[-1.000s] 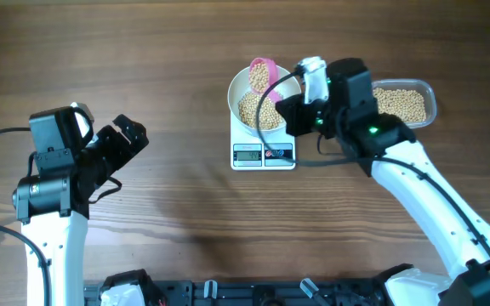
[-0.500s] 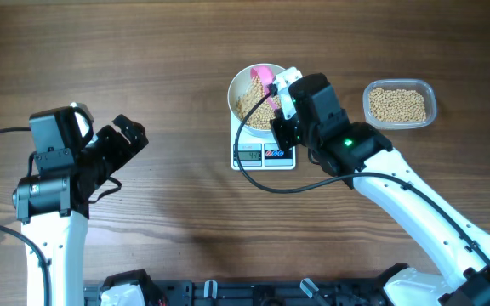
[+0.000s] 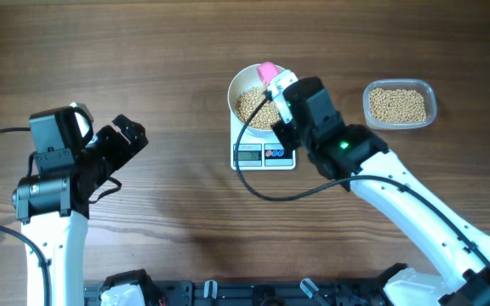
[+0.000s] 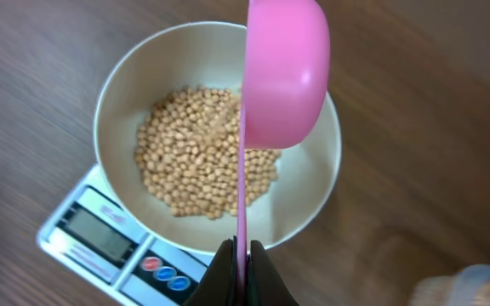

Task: Scoop item into bowl and weigh 150g on scale
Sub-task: 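Tilt the scoop with the right gripper to pour soybeans into the bowl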

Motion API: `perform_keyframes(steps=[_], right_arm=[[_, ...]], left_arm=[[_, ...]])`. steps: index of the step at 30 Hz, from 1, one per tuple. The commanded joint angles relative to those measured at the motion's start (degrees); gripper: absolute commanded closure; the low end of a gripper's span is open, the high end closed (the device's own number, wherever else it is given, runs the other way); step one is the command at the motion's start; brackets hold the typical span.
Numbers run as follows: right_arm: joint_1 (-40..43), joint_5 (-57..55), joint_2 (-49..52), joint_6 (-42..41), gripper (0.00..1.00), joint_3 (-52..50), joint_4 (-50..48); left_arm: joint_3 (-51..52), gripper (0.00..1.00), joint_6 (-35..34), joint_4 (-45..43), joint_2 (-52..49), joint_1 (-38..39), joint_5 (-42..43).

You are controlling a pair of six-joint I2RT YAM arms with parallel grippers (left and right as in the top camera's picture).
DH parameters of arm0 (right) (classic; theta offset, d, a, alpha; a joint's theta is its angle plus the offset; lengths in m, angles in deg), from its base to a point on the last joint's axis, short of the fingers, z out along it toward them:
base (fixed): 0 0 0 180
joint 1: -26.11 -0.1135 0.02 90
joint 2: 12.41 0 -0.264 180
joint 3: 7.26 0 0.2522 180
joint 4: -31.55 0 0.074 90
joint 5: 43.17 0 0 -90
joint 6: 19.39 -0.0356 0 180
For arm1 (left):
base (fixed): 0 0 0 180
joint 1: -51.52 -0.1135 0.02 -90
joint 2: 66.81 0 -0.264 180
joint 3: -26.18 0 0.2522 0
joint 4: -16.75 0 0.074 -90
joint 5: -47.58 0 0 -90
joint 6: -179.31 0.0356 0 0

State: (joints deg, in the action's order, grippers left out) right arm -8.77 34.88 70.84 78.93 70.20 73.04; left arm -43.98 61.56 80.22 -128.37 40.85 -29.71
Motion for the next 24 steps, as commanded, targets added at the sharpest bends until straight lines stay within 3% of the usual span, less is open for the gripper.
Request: perform_keyframes(steps=[1,8,17,24], right_arm=[[-2.6,-9.7,-1.4,7.5,0.96,1.7,0.0],[-4.7,-10.1,-1.4,8.0,0.96,1.7,-0.2],[-4.2,-4.9,-1.5,-2.2,0.96,2.8,-0.2],[4.2,5.4,-5.0,-7.5,0.96,5.6,0.0]], left_arm=[[0.0,0.0,0.3,-0.2,-0.1,-0.4,-0.8],[0.0,0.0,0.3,-0.2,-0.1,-0.4,-0.8],[0.0,0.0,0.3,-0.2,-0.1,-0.4,-0.8],[0.0,0.0,0.3,-0.2,-0.1,-0.4,-0.8]])
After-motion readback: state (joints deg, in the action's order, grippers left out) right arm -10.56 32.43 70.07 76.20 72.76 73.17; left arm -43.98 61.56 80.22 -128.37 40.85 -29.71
